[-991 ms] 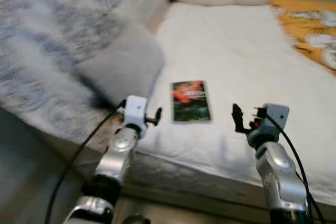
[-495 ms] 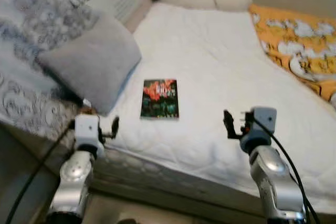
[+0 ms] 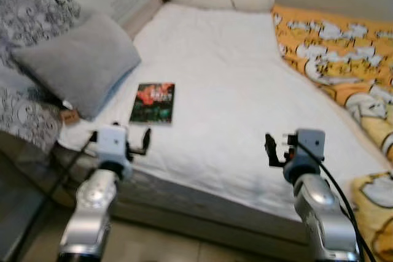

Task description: Clean up the room

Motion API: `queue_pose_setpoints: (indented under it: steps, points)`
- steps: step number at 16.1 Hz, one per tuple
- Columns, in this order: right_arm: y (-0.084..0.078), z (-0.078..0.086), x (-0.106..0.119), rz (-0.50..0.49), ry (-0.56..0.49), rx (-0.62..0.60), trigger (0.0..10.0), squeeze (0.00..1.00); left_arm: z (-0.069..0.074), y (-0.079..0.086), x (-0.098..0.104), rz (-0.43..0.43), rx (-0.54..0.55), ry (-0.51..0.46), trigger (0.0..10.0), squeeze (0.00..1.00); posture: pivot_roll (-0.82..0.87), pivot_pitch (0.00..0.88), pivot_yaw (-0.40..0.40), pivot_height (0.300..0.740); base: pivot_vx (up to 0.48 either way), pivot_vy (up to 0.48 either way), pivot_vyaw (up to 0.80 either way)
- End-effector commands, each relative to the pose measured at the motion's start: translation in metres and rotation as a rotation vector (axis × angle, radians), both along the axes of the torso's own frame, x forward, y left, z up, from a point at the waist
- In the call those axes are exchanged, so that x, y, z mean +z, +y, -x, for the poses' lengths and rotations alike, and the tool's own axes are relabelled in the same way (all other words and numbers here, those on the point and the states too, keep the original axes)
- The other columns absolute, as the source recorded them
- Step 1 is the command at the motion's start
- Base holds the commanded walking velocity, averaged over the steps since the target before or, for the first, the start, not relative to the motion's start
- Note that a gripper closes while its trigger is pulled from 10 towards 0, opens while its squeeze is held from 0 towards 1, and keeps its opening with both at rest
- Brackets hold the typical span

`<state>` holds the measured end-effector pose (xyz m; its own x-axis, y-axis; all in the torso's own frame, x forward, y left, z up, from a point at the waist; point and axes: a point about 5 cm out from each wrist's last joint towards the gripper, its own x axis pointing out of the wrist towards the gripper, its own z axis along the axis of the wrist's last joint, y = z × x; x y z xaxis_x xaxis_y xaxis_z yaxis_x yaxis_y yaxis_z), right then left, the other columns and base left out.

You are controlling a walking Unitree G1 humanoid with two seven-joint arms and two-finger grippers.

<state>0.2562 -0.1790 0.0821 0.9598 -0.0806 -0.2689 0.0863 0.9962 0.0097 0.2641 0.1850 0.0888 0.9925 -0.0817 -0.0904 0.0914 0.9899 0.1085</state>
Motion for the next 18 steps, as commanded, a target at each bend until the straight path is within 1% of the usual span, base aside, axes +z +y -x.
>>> queue_pose_setpoints:
  steps: [1, 3, 5, 12, 13, 18]
  points:
    - [-0.0067, 0.0003, 0.0021, 0.017, 0.005, -0.022, 10.0, 0.00, -0.0006, -0.0094, 0.0067, 0.000, -0.022, -0.005, 10.0, 0.00, 0.08, 0.000, 0.011, 0.740, 0.000, -0.480, 0.00]
    - [-0.0063, 0.0007, 0.0029, 0.024, 0.004, -0.018, 10.0, 0.00, 0.0002, -0.0106, 0.0112, -0.020, -0.032, -0.016, 10.0, 0.00, 0.08, 0.000, 0.011, 0.740, 0.000, -0.480, 0.00]
    - [-0.0051, 0.0000, 0.0023, 0.026, 0.011, -0.005, 10.0, 0.00, -0.0002, -0.0107, 0.0119, -0.019, -0.037, -0.012, 10.0, 0.00, 0.08, 0.000, 0.010, 0.740, 0.000, 0.000, 0.00]
    - [0.0002, -0.0018, 0.0028, 0.023, 0.007, 0.022, 10.0, 0.00, -0.0017, -0.0087, 0.0121, 0.004, -0.047, -0.007, 10.0, 0.00, 0.09, 0.000, 0.009, 0.740, 0.000, 0.000, -0.76]
    - [0.0013, -0.0025, 0.0040, 0.035, 0.000, 0.033, 10.0, 0.00, -0.0016, -0.0077, 0.0126, 0.009, -0.047, -0.007, 10.0, 0.00, 0.09, 0.000, 0.008, 0.740, 0.000, 0.000, 0.00]
    - [0.0032, -0.0046, 0.0038, 0.045, 0.005, 0.044, 10.0, 0.00, -0.0020, -0.0049, 0.0129, 0.016, -0.044, -0.002, 10.0, 0.00, 0.09, 0.000, 0.008, 0.740, 0.280, 0.000, 0.00]
